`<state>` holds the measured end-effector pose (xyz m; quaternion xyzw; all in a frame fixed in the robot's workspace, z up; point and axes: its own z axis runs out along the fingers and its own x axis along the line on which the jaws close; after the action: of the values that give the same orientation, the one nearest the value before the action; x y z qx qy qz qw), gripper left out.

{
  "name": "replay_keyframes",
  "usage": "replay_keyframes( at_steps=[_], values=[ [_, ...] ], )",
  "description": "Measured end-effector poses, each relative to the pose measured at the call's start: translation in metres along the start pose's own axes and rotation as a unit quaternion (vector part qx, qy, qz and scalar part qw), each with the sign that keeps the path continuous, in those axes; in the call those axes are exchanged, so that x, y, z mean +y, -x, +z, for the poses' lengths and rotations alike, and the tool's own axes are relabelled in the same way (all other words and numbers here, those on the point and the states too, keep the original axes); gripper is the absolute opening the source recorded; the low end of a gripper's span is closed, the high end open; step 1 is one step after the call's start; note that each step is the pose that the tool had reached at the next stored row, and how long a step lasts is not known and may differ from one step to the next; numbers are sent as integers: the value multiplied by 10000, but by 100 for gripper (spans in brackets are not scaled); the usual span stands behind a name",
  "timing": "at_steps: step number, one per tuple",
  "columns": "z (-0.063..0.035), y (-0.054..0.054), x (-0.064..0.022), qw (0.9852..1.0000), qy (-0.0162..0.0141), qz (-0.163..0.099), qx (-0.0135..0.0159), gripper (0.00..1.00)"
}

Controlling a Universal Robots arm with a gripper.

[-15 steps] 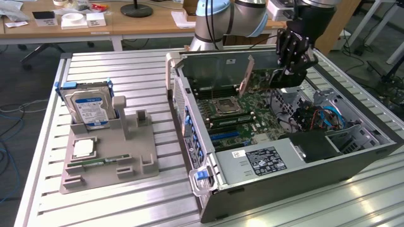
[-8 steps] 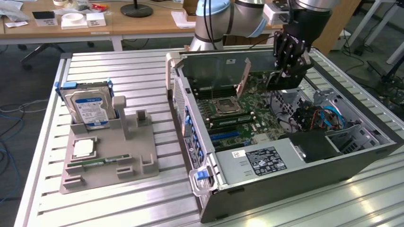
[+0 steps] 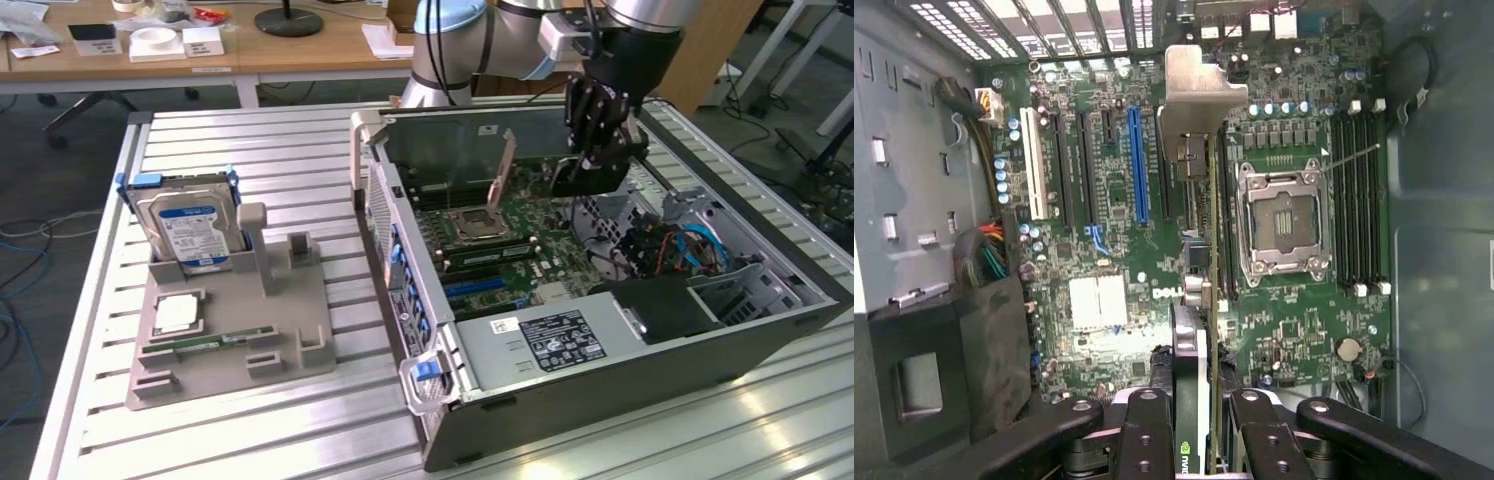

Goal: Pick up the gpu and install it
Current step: 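Insert the gpu into the slot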

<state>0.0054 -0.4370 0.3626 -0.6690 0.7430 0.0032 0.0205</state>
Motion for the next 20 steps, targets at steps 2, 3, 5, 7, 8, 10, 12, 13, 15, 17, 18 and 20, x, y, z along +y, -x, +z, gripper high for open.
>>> replay_keyframes(
  at_steps=[2, 3, 5, 7, 8, 10, 12, 13, 15, 17, 18, 20],
  values=[
    [1, -1, 4, 10000, 0, 0, 1, 27],
    [1, -1, 4, 10000, 0, 0, 1, 27],
    [2, -10, 3, 10000, 0, -1, -1, 27],
    [1, -36, 1, 10000, 0, 0, 0, 27],
    [1, -49, 0, 10000, 0, 0, 0, 27],
    [2, -70, -2, 10000, 0, 0, 0, 27],
    [4, -80, -1, 10000, 0, 1, 0, 27],
    [8, -82, 0, 10000, 0, 1, -1, 27],
    [27, -86, 1, 10000, 0, -1, 0, 27],
    [49, -89, 4, 10000, 0, 0, 0, 27],
    [58, -90, 5, 10000, 0, 0, 0, 27],
    [59, -91, 6, 10000, 0, 0, 1, 27]
  ],
)
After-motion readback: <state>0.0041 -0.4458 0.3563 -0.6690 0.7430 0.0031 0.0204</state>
